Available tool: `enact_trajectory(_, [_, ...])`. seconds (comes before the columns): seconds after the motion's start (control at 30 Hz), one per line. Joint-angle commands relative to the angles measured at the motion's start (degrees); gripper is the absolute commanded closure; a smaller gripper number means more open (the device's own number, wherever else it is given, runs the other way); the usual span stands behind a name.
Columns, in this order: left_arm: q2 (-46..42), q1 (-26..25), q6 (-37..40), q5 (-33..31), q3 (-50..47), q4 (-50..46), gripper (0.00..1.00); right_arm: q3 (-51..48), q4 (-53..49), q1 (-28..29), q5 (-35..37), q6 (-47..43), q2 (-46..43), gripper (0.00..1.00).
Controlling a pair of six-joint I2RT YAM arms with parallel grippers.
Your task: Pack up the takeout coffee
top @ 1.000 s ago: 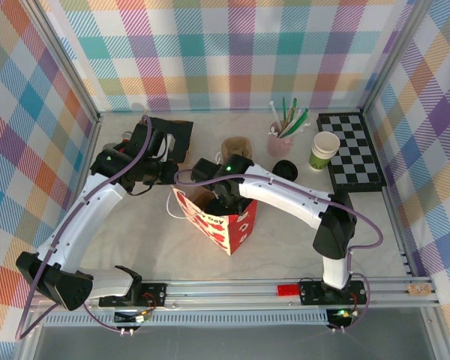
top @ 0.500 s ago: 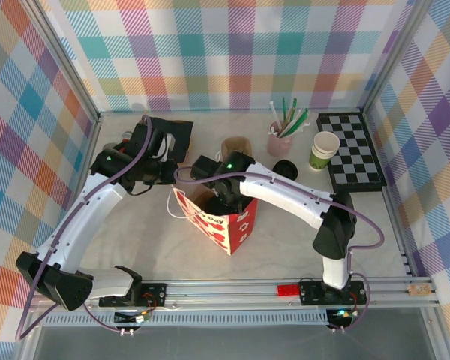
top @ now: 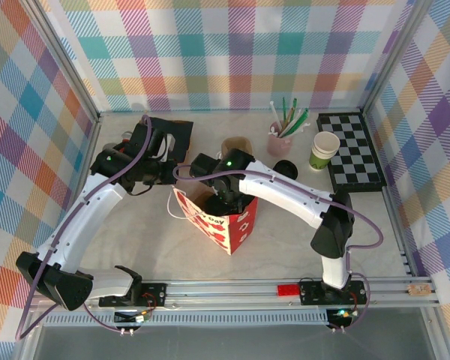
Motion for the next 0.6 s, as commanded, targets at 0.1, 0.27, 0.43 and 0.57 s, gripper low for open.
enact_trajectory(0.1, [-0.4,0.7,-0.3,-0.4,1.3,0.6,0.87,0.4,-2.2,0.6,0.3,-0.3,0.2,0.56])
enact_trajectory(0.27, [-0.3,0.7,-0.3,-0.5,1.4,0.5,0.87,0.0,-2.3,0.6,0.2,-0.5,-0.1,0.56])
enact_trajectory(0.43, [-0.3,0.7,-0.3,-0.7,1.5,0.4,0.87,-0.7,-1.9,0.5,0.0,-0.5,-0.2,0.56])
enact_trajectory(0.57, [-0.2,0.7,-0.3,-0.7,1.6,0.3,0.87,-1.0,-1.9,0.5,-0.2,-0.3,-0.2,0.56])
